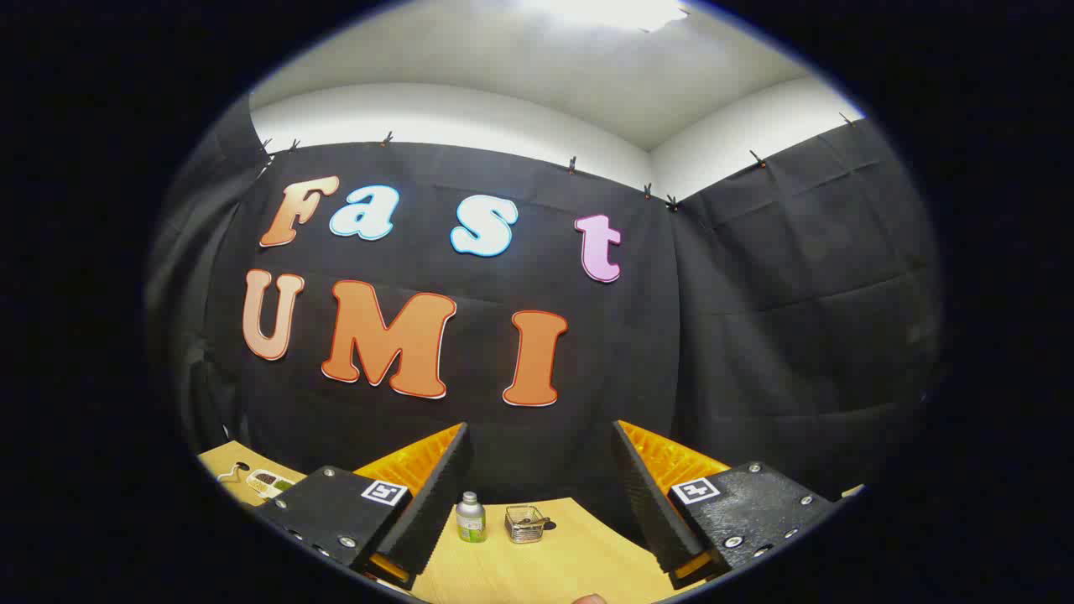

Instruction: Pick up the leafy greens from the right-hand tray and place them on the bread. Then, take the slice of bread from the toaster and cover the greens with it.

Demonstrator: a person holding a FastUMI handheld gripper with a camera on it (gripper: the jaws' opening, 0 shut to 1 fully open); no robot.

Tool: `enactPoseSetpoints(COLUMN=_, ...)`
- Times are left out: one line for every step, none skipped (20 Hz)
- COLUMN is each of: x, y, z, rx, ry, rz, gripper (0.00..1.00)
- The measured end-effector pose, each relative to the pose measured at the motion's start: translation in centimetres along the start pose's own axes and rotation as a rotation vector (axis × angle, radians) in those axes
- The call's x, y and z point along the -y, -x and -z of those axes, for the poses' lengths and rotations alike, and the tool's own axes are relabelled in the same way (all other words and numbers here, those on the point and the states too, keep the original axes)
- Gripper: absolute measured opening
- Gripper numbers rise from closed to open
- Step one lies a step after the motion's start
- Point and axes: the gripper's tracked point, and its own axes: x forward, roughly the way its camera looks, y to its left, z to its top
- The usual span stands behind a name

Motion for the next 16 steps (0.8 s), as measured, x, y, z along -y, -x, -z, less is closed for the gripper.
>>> enactPoseSetpoints(x=-0.3, y=0.3, z=0.5, rx=-0.022, ry=0.009, rz=0.003, gripper=0.98)
enactPoseSetpoints(x=-0.9, y=0.7, z=1.0, rx=-0.047, ry=0.014, rz=0.0, gripper=0.98)
enactPoseSetpoints(x=-1.3, y=1.3, z=1.3, rx=-0.065, ry=0.018, rz=0.001, gripper=0.98)
enactPoseSetpoints(x=-1.4, y=1.8, z=1.3, rx=-0.074, ry=0.024, rz=0.009, gripper=0.98)
enactPoseSetpoints(x=-1.6, y=2.2, z=1.0, rx=-0.076, ry=0.032, rz=0.02, gripper=0.98)
enactPoseSetpoints(x=-1.6, y=2.4, z=0.6, rx=-0.08, ry=0.041, rz=0.031, gripper=0.98)
enactPoseSetpoints(x=-1.7, y=2.7, z=0.4, rx=-0.081, ry=0.053, rz=0.039, gripper=0.98)
enactPoseSetpoints(x=-1.9, y=3.1, z=-0.2, rx=-0.078, ry=0.062, rz=0.047, gripper=0.98)
enactPoseSetpoints(x=-2.0, y=3.8, z=-0.7, rx=-0.069, ry=0.059, rz=0.046, gripper=0.98)
enactPoseSetpoints(x=-2.1, y=4.2, z=-1.2, rx=-0.066, ry=0.05, rz=0.044, gripper=0.98)
enactPoseSetpoints(x=-1.9, y=4.3, z=-1.2, rx=-0.065, ry=0.05, rz=0.035, gripper=0.98)
enactPoseSetpoints(x=-1.8, y=4.3, z=-0.9, rx=-0.067, ry=0.07, rz=0.025, gripper=0.97)
enactPoseSetpoints(x=-1.3, y=4.2, z=-0.3, rx=-0.076, ry=0.087, rz=0.014, gripper=0.97)
enactPoseSetpoints(x=-1.0, y=4.1, z=0.6, rx=-0.097, ry=0.093, rz=0.003, gripper=0.98)
enactPoseSetpoints(x=-0.5, y=4.1, z=1.9, rx=-0.13, ry=0.094, rz=-0.004, gripper=0.97)
enactPoseSetpoints(x=-0.1, y=4.2, z=3.0, rx=-0.156, ry=0.095, rz=-0.009, gripper=0.97)
